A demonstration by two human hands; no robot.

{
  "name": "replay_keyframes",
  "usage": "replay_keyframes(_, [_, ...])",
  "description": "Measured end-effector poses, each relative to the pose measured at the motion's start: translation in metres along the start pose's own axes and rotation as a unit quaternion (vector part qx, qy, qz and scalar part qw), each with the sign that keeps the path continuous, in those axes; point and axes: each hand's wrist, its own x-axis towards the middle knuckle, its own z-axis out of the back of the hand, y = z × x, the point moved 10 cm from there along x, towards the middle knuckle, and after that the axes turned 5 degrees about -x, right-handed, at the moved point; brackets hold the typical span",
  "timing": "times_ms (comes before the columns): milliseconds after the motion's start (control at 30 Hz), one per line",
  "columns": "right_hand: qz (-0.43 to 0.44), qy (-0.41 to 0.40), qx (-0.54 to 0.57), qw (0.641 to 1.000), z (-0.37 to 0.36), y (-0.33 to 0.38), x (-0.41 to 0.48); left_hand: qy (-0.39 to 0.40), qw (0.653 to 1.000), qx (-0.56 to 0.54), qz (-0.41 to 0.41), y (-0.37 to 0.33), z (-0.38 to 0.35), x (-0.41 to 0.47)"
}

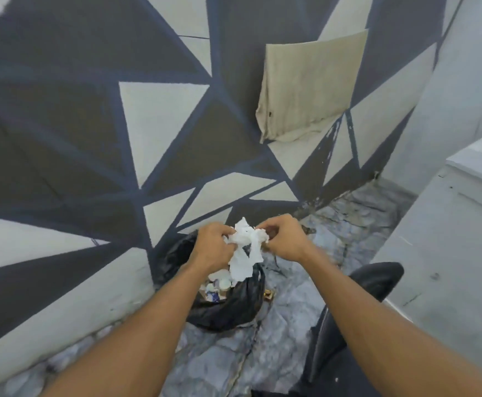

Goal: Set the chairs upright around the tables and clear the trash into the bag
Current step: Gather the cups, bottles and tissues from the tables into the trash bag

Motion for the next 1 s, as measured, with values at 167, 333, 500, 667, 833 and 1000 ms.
replay_keyframes(167, [0.005,0.060,-0.002,0.998,-0.065,0.013,0.072,-0.018,0.999,0.008,0.039,0.067,0.030,0.035])
replay_keyframes(333, [-0.017,0.093,-0.028,0.995,-0.118,-0.010,0.154,-0.011,0.994,0.004,0.110,0.145,0.019,0.100])
replay_keyframes(500, [-0.068,0.135,-0.092,0.984,-0.174,-0.069,0.212,0.032,0.982,-0.007,0.185,0.212,-0.019,0.148])
replay_keyframes(667, [-0.138,0.148,-0.101,0.974,-0.216,-0.124,0.237,0.064,0.963,-0.024,0.260,0.266,-0.063,0.163])
replay_keyframes(833, [-0.156,0.175,-0.130,0.963,-0.246,-0.142,0.239,0.102,0.948,-0.037,0.298,0.289,-0.094,0.168])
replay_keyframes(1000, [-0.192,0.270,-0.144,0.933,-0.275,-0.170,0.229,0.172,0.929,-0.021,0.327,0.314,-0.112,0.161])
